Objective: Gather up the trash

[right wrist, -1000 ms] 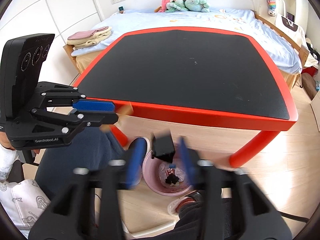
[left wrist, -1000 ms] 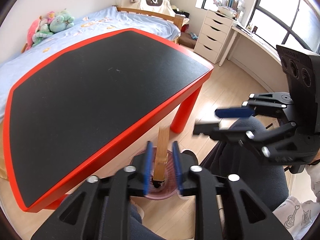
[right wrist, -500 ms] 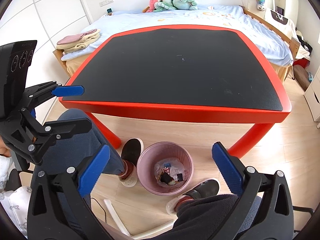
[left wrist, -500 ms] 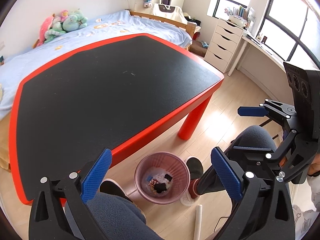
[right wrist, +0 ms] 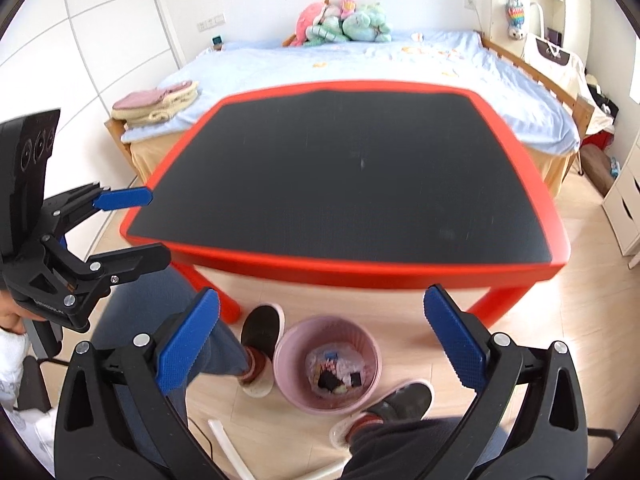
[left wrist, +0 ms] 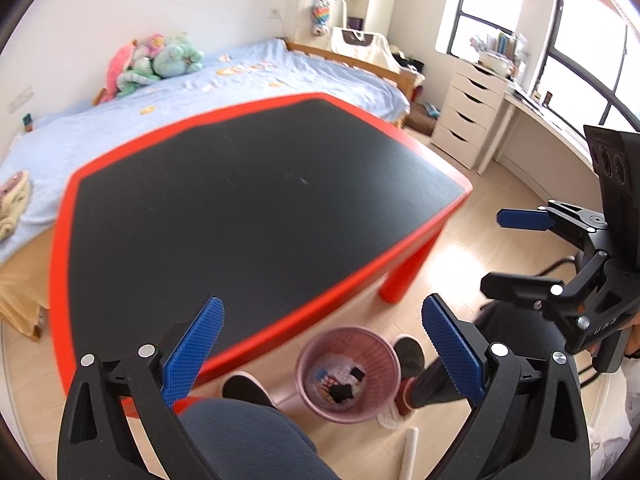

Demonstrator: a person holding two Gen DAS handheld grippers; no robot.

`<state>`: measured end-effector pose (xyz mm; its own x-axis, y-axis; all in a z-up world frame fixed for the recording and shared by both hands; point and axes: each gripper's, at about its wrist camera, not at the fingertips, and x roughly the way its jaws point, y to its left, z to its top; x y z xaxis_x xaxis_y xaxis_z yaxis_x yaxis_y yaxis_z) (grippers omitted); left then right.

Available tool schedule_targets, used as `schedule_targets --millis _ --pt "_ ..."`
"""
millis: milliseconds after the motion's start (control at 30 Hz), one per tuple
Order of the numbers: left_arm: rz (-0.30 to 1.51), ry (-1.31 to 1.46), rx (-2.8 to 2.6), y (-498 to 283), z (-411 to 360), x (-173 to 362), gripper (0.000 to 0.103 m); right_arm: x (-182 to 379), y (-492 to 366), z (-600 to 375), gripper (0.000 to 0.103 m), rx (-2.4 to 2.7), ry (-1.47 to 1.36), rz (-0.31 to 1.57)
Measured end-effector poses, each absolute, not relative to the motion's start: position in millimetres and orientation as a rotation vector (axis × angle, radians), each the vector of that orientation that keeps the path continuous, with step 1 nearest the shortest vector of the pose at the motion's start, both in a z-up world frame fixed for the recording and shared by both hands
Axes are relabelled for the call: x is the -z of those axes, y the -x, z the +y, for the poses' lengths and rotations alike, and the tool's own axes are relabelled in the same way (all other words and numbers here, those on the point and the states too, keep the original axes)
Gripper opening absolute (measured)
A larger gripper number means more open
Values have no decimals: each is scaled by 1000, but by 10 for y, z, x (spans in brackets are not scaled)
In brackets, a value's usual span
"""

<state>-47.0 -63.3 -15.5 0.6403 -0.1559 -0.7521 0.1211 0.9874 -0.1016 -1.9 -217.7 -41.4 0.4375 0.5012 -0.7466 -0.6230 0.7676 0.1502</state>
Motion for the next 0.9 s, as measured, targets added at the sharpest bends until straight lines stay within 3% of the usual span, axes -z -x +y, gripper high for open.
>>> schedule_targets --millis 500,900 --pt "768 35 7 160 -258 -271 95 -217 -551 -1930 100 -690 151 751" --pt "778 86 -17 51 -139 -279 97 -297 -692 -1793 100 -697 163 736"
